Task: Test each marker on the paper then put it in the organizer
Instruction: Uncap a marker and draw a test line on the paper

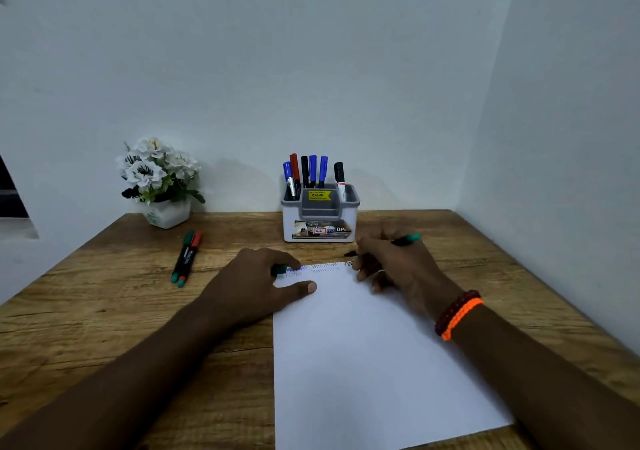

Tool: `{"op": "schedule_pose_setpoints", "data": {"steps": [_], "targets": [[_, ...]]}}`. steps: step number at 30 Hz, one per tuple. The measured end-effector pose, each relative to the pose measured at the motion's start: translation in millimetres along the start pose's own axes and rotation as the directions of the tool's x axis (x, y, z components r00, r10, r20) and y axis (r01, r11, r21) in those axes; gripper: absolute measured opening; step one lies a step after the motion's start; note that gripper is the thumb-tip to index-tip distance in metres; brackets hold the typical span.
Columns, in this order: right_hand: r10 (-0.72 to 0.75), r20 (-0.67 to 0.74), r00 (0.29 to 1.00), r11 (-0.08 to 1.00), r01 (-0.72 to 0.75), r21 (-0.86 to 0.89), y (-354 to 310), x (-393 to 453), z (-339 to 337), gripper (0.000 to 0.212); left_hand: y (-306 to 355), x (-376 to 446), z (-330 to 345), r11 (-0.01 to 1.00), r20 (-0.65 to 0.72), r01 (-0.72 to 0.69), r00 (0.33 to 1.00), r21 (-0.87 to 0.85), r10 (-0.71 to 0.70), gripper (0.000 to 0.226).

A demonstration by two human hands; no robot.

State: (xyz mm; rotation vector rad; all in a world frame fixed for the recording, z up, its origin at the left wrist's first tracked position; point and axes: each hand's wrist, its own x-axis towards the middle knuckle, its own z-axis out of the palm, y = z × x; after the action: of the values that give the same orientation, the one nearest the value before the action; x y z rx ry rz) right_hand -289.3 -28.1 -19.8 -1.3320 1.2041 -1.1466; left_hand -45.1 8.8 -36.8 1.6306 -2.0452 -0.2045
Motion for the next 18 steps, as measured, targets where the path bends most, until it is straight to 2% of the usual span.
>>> {"op": "schedule_pose_setpoints", "data": {"steps": [3,7,18], "targets": [[-0.076,-0.063,0.995,0.991,0.068,-0.119,3.6,4.3,-0.3,0.016,0.3,-0.6,0.3,1.000,0.000,-0.004,1.000,0.001,0.004,0.062],[-0.155,-0.102,0.983,0.966,0.129,-0.223,5.8,8.2,1.4,0.023,-1.0,0.6,1.3,1.000,-0.004,-0.008,1.000,0.008,0.008,0.059],[-0.188,-0.103,0.977,0.947,0.152,-0.283,10.0,9.3,1.3,0.026,-3.8,4.1,4.1,0.999,0.002,-0.018,1.000,0.026,0.018,0.059]]}}
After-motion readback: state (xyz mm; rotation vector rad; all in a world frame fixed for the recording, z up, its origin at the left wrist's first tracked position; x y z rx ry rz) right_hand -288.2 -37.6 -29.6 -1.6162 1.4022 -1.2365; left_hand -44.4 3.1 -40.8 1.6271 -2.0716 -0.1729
